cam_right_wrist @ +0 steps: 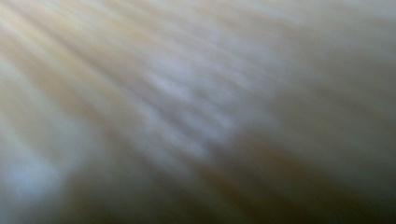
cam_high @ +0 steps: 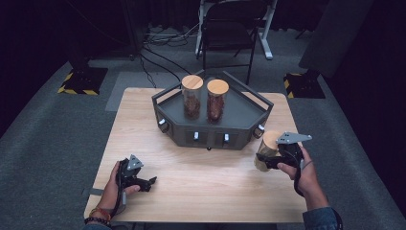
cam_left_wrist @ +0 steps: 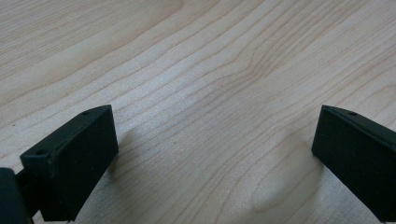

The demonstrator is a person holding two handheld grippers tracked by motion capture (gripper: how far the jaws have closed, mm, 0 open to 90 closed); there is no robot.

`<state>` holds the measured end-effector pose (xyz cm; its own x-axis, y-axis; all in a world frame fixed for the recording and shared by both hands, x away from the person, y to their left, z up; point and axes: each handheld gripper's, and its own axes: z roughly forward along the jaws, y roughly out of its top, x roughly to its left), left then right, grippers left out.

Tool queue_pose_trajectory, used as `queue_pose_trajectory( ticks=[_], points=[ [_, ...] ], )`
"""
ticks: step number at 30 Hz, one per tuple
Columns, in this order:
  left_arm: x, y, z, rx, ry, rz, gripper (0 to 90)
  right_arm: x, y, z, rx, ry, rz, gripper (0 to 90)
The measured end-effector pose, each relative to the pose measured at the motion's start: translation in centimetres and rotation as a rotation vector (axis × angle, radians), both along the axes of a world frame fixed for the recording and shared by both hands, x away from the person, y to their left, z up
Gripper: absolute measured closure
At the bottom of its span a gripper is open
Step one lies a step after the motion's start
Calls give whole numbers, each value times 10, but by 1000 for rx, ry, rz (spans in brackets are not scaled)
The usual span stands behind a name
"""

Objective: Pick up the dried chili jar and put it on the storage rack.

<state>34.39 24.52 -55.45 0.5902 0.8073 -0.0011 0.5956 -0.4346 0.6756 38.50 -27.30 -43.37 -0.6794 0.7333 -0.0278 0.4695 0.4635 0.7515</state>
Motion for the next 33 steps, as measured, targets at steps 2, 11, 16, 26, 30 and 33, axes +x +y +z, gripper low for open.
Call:
queue_pose_trajectory(
  ticks=[2,11,16,26,30,33],
  points=[
    [0,0,0,0,0,0,0,0,2,5,-9,0,12,245],
    [0,0,0,0,0,0,0,2,9,27,-25,-4,37,245],
    [0,0,0,0,0,0,0,4,11,39,-21,-10,46,246],
    [0,0,0,0,0,0,0,9,15,59,-11,-14,65,245],
    [0,0,0,0,0,0,0,11,18,67,-7,-19,75,245],
    [0,0,0,0,0,0,0,13,20,72,-10,-28,82,245]
  ],
)
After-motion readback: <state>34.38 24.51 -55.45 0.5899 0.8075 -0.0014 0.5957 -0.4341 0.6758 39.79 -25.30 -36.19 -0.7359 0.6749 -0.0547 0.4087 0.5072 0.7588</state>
